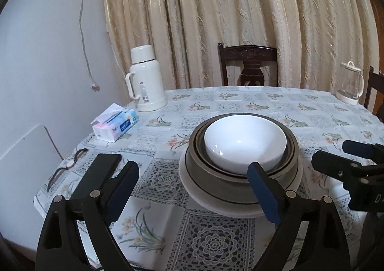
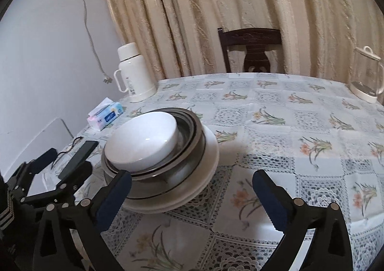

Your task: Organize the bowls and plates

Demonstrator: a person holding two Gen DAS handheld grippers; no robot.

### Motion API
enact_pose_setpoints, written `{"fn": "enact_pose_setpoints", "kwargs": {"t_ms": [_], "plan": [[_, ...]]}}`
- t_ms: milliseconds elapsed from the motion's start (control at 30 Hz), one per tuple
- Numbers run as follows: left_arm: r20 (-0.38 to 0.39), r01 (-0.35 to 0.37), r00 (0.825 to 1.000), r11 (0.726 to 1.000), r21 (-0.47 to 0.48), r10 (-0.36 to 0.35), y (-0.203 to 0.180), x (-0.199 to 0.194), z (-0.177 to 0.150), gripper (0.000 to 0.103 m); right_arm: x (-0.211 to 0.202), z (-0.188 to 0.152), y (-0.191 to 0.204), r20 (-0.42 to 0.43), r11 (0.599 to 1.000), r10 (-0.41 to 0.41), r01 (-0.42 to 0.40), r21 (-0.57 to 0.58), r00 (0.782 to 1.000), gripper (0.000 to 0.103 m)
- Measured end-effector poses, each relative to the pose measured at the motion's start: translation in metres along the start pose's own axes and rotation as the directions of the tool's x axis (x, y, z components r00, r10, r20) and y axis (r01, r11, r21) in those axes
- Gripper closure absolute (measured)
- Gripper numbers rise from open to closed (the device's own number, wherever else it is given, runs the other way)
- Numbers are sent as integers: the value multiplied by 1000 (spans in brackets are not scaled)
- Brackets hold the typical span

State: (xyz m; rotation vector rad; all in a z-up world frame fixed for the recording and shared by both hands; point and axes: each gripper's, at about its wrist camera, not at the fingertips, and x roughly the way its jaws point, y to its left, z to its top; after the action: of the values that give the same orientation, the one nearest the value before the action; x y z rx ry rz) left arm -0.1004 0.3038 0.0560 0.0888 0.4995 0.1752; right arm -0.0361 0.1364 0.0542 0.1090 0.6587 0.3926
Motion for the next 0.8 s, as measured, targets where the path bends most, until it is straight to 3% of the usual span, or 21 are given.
{"fn": "enact_pose_setpoints", "kwargs": {"t_ms": [200, 333, 533, 800], "plan": [[26, -32, 999, 999, 36, 31, -2, -6, -6, 6, -8, -6, 15, 56, 992, -74, 79, -94, 996, 0], [27, -36, 999, 999, 39, 35, -1, -8, -10, 5, -4, -12, 28, 47, 976, -103, 110, -189, 994, 0], [20, -53, 998, 998, 38, 52, 4, -5, -16, 5, 5, -19, 31, -7, 975, -103, 100, -201, 995, 0], [-1, -70, 998, 997, 33, 70, 12, 1, -26, 4, 4, -23, 41, -4, 968, -117, 113, -226, 993, 0]]}}
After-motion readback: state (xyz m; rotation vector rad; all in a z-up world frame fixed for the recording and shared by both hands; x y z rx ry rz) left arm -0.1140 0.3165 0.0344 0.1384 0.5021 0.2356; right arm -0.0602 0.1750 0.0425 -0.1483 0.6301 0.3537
